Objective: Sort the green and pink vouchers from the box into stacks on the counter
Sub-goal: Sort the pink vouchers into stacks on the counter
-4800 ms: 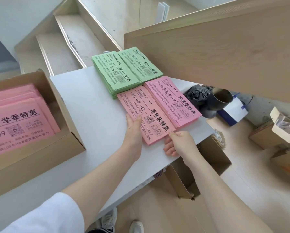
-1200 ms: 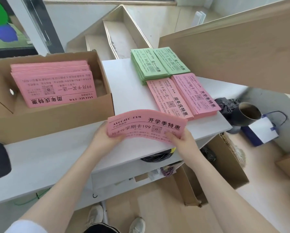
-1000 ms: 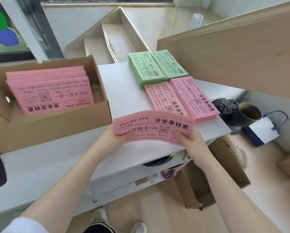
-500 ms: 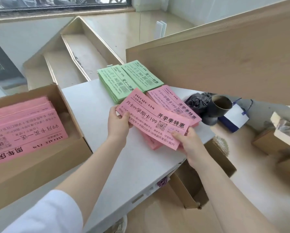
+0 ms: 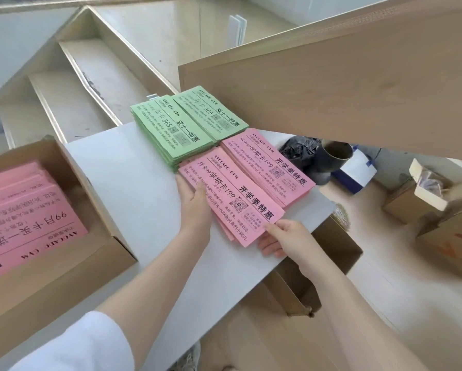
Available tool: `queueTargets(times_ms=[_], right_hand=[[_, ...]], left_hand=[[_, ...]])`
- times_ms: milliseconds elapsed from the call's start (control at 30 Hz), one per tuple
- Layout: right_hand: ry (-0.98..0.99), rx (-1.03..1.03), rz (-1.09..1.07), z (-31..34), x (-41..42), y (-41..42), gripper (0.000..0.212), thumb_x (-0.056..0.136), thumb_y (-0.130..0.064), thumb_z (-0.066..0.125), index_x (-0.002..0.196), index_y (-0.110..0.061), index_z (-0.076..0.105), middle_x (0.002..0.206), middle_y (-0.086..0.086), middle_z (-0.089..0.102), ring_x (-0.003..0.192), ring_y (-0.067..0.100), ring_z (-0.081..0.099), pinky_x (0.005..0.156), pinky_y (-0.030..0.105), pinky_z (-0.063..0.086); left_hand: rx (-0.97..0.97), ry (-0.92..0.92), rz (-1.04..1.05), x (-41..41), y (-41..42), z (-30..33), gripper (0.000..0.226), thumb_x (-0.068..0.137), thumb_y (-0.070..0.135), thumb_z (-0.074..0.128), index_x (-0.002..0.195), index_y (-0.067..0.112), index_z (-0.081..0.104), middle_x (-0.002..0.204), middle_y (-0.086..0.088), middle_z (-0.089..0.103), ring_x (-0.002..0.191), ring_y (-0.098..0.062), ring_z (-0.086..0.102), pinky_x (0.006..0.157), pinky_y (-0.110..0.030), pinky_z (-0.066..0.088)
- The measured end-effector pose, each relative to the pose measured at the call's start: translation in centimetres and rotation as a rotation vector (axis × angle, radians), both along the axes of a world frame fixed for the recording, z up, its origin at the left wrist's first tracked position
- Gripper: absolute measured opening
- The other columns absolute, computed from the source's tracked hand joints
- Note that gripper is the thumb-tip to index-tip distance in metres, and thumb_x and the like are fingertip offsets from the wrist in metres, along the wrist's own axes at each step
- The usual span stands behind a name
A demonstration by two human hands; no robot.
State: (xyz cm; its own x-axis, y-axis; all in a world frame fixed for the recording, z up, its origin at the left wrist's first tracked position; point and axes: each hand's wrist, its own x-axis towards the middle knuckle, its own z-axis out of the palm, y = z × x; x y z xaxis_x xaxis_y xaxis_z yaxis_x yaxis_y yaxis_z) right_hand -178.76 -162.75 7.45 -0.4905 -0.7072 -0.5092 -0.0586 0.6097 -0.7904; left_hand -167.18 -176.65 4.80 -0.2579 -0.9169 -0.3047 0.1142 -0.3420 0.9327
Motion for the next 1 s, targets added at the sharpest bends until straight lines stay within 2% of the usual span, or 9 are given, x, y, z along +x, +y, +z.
queueTargets(times_ms=[67,233,367,433,500,633,833,933,1000], right_hand=[[-0.026,0.025,0.031,-0.1,0.0,-0.1,0.034,0.1,-0.027,0.039,0.092,-0.005,0.065,0.07,0.005,0.071,0.055,0.014,0.064,0.051,0.02,0.044],[-0.061,0.017,0.082,0.4,0.7,-0.6,0.034,0.101,-0.024,0.033,0.09,-0.008,0.06,0.069,0.004,0.069,0.055,0.012,0.064,0.052,0.019,0.046],[-0.045,-0.088,-0.247,0.5,0.0,-0.1,0.022,0.1,-0.02,0.038,0.098,-0.005,0.055,0.084,0.008,0.067,0.074,0.018,0.066,0.07,0.024,0.054],[-0.277,-0.3,-0.48,0.7,0.3,0.0,0.014,0.099,-0.004,0.034,0.105,-0.008,0.046,0.094,0.006,0.061,0.094,0.019,0.061,0.093,0.029,0.048],[-0.589,-0.504,-0.622,1.0,1.4,-0.2,0.023,0.094,0.009,0.028,0.101,-0.003,0.046,0.1,0.009,0.06,0.107,0.021,0.055,0.107,0.033,0.036],[-0.9,-0.645,-0.621,1.1,3.4,-0.9,0.045,0.087,0.013,0.026,0.119,-0.005,0.051,0.119,0.013,0.062,0.116,0.022,0.055,0.11,0.035,0.033],[-0.844,-0.604,-0.473,1.3,4.2,-0.8,0.065,0.081,0.017,0.026,0.137,-0.014,0.038,0.131,0.009,0.056,0.124,0.02,0.05,0.112,0.036,0.031],[-0.874,-0.54,-0.393,1.7,3.2,1.2,0.063,0.084,0.012,0.026,0.142,-0.013,0.033,0.139,0.005,0.049,0.129,0.015,0.044,0.112,0.034,0.029],[-0.69,-0.414,-0.326,1.9,2.8,2.8,0.058,0.091,0.004,0.032,0.146,-0.012,0.025,0.147,0.002,0.037,0.134,0.016,0.037,0.113,0.036,0.029]], left_hand=[[0.089,0.067,-0.02,-0.3,1.5,-0.1,0.055,0.099,0.027,0.036,0.147,0.018,0.011,0.15,-0.003,0.033,0.134,-0.019,0.038,0.113,-0.043,0.028],[0.129,0.173,-0.057,-1.6,3.8,0.1,0.056,0.101,0.033,0.032,0.148,0.026,0.004,0.148,-0.001,0.037,0.128,-0.02,0.045,0.108,-0.045,0.035],[0.143,0.214,-0.011,-1.7,3.5,-0.2,0.054,0.101,0.034,0.03,0.149,0.027,0.005,0.148,0.005,0.034,0.13,-0.016,0.042,0.109,-0.043,0.034],[0.154,0.237,-0.003,-1.6,3.3,-0.5,0.054,0.101,0.034,0.03,0.148,0.024,0.007,0.149,0.004,0.034,0.131,-0.016,0.042,0.11,-0.044,0.033],[0.17,0.27,0.025,-1.7,3.5,-0.2,0.052,0.102,0.032,0.028,0.149,0.024,0.008,0.147,0.005,0.037,0.129,-0.014,0.043,0.108,-0.04,0.034],[0.18,0.33,0.028,-2.0,4.1,0.3,0.05,0.102,0.033,0.026,0.148,0.025,0.01,0.143,0.004,0.043,0.124,-0.015,0.049,0.105,-0.041,0.038],[0.135,0.268,-0.036,-1.5,3.9,-0.4,0.051,0.101,0.036,0.026,0.148,0.021,0.01,0.143,0.001,0.045,0.126,-0.017,0.048,0.108,-0.045,0.036],[0.077,0.22,-0.058,-0.1,3.8,-0.1,0.046,0.102,0.032,0.025,0.143,0.013,0.03,0.142,0.005,0.044,0.13,-0.008,0.04,0.115,-0.033,0.023],[0.055,0.167,-0.074,1.5,4.5,0.7,0.046,0.101,0.033,0.026,0.146,0.022,0.024,0.149,0.013,0.028,0.137,-0.002,0.023,0.113,-0.022,0.01]])
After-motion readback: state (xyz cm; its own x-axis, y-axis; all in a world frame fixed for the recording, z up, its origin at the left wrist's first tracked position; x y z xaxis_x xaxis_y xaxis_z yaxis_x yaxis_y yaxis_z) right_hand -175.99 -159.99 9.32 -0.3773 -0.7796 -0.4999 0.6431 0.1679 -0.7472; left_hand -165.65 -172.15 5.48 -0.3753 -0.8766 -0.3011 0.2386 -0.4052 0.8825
